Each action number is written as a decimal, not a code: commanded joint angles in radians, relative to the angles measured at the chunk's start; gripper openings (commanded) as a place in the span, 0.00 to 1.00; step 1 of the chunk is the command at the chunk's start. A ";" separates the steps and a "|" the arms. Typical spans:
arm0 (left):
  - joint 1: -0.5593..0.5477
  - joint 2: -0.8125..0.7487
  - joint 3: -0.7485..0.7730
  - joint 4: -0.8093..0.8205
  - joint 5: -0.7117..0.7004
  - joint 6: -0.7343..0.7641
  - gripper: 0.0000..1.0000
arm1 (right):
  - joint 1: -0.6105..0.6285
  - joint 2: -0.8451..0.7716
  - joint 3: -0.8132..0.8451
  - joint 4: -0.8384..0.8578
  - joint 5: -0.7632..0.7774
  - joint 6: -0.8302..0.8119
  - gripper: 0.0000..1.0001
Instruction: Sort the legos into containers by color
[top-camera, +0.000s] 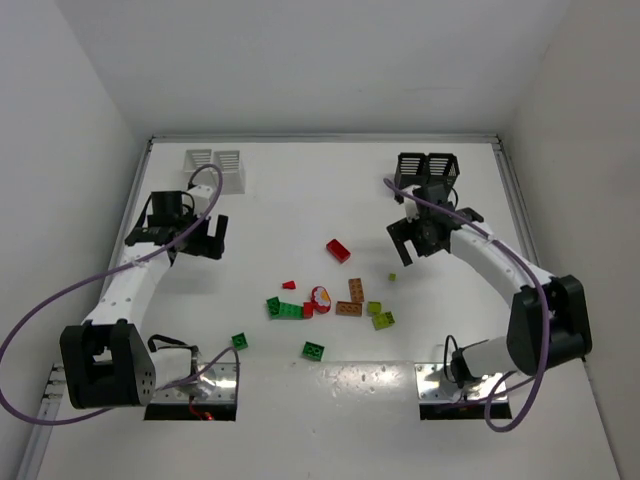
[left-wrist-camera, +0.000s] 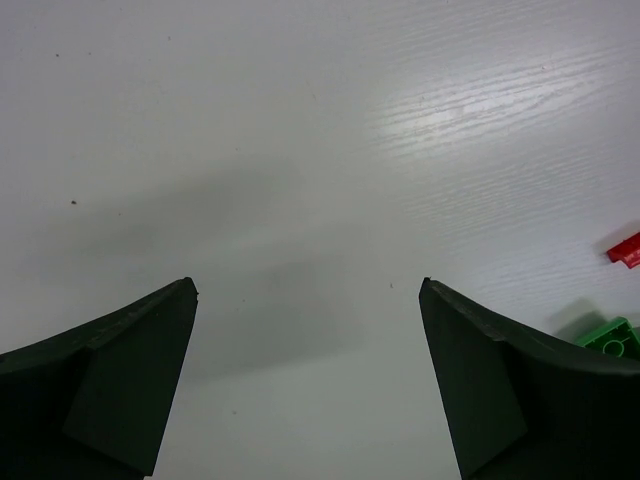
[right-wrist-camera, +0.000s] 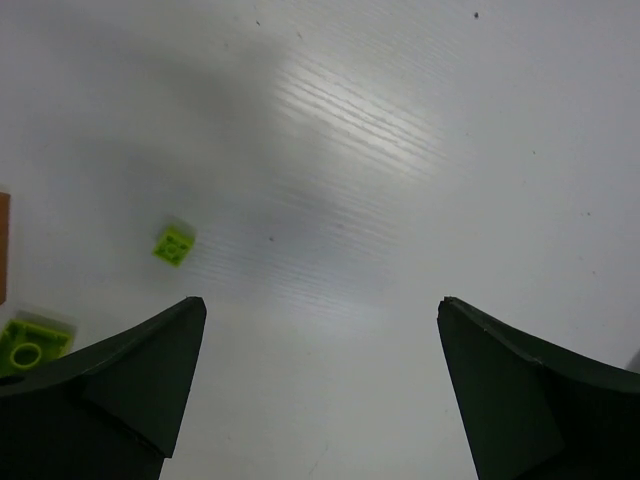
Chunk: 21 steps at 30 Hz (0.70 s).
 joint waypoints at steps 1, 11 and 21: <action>0.009 -0.022 -0.002 0.027 0.024 0.020 1.00 | 0.014 0.093 0.082 -0.026 0.136 0.007 1.00; 0.056 -0.056 -0.033 -0.013 0.053 0.062 1.00 | 0.140 0.183 0.246 -0.077 -0.146 -0.008 0.98; 0.078 -0.056 -0.003 -0.033 0.042 0.072 1.00 | 0.384 0.442 0.473 -0.100 -0.129 -0.007 0.94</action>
